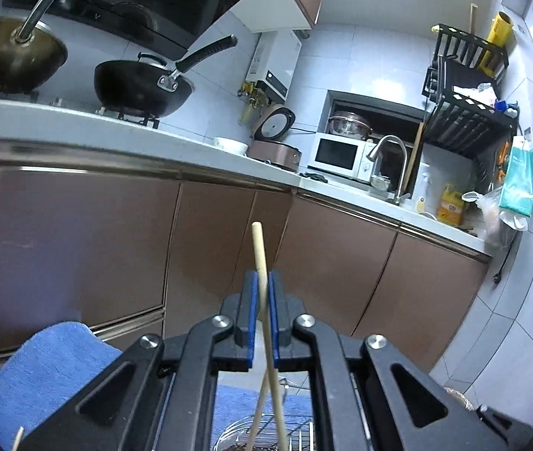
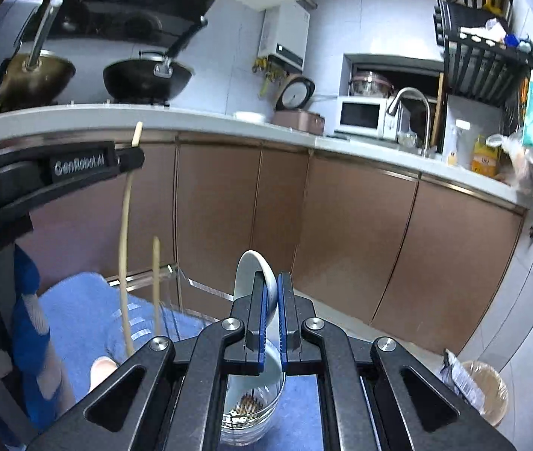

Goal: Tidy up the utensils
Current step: 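Carry chopstick and white spoon into the glass holder and release both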

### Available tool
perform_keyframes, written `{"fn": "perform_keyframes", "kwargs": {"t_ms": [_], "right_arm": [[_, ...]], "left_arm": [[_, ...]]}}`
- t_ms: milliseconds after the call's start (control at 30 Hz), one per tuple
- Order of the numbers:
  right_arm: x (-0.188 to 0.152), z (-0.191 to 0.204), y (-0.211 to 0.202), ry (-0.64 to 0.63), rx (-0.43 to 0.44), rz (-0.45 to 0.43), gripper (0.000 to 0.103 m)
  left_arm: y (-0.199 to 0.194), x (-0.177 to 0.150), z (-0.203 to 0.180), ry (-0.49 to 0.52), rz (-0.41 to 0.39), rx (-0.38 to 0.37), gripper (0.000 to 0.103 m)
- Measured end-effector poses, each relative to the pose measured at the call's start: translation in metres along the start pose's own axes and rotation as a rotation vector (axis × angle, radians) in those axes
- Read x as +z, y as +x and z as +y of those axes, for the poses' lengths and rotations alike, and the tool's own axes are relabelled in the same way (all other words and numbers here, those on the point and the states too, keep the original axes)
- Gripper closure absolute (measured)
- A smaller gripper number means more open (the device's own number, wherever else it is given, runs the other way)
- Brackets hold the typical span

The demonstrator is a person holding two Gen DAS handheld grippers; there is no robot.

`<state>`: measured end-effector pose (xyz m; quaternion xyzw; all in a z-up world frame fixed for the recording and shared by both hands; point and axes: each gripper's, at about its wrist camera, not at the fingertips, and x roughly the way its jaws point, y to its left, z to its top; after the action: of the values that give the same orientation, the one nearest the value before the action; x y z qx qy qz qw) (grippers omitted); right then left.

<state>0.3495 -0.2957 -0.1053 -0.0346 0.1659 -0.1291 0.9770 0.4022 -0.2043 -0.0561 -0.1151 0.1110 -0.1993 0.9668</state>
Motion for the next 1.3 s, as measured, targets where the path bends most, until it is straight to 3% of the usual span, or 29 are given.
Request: {"fn": "perform_keyframes", "kwargs": {"t_ms": [267,567,900,1300], "right_arm": [[-0.024,0.004,0.005,0.010,0.036,0.044,0.097],[-0.024,-0.005,0.008,0.059,0.072,0.066,0.097],[-0.023,-0.008,0.011,0.081,0.091,0.063,0.096],[-0.023,-0.011,0.013,0.078,0.113,0.057,0.093]], "left_arm": [[0.000,-0.010,0.006,-0.010,0.004,0.008,0.095],[-0.013,-0.003,0.004,0.011,-0.017,-0.011,0.095],[-0.025,0.014,0.002,-0.009,-0.102,-0.016,0.098],[-0.032,0.016,0.009,-0.028,-0.097,-0.075,0.098]]}}
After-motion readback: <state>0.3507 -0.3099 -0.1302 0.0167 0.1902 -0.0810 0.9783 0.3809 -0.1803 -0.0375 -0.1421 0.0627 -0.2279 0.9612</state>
